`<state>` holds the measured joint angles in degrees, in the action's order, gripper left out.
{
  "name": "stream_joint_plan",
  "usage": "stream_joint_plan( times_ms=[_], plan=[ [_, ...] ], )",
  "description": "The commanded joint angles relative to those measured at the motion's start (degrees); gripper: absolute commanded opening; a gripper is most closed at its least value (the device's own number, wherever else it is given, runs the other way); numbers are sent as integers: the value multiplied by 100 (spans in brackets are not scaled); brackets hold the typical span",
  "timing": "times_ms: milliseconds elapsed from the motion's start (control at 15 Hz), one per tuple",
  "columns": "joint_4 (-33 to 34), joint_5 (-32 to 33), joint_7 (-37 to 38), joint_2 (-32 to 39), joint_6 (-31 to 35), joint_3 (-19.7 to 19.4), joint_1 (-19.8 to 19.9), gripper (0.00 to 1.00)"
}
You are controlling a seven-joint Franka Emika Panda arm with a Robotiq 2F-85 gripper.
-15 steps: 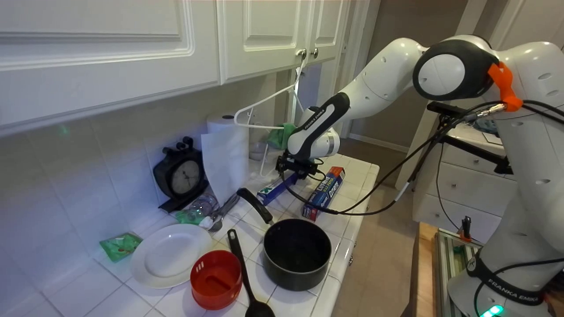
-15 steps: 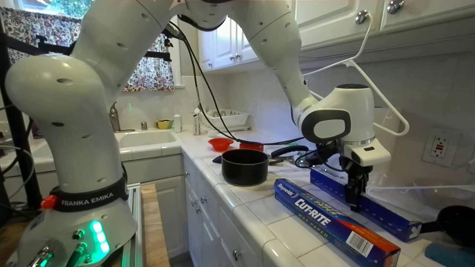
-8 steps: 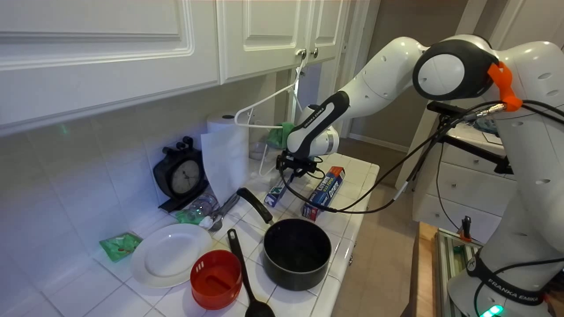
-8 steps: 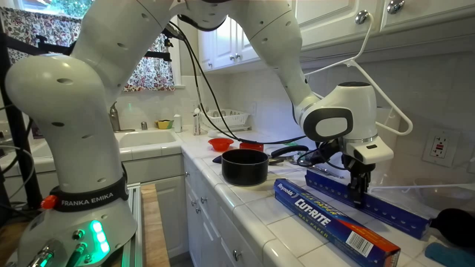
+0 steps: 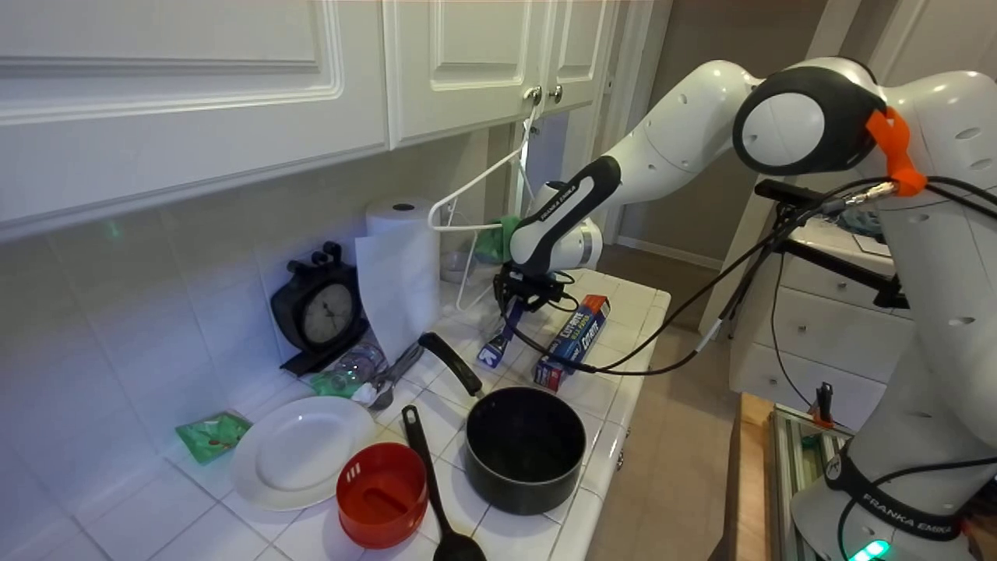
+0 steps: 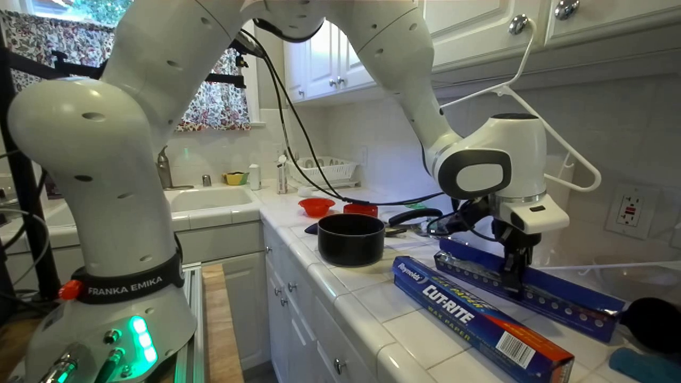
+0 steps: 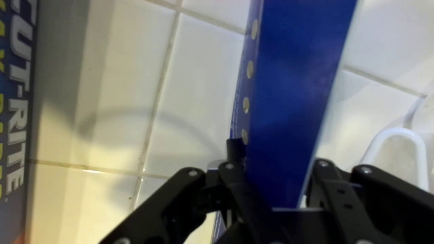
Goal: Turn the blue in the front to be in a horizontal line and put the other blue box on top of it
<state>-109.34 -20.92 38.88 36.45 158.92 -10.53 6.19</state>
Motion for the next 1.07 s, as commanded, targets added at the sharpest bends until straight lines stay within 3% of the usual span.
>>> stream_joint_plan(
  times_ms=[0,267,467,733,1000],
  plan=[
    [-229,28,108,-299,-272,-86,-64,38],
    [-484,69,183,-610,-288,-189,-136,35],
    [-752,166,288,-882,-261,-327,-240,26],
    [-1080,240,427,-1220,-265,-436,-286,32],
    [-1412,340,524,-1534,-252,-509,-327,31]
  ],
)
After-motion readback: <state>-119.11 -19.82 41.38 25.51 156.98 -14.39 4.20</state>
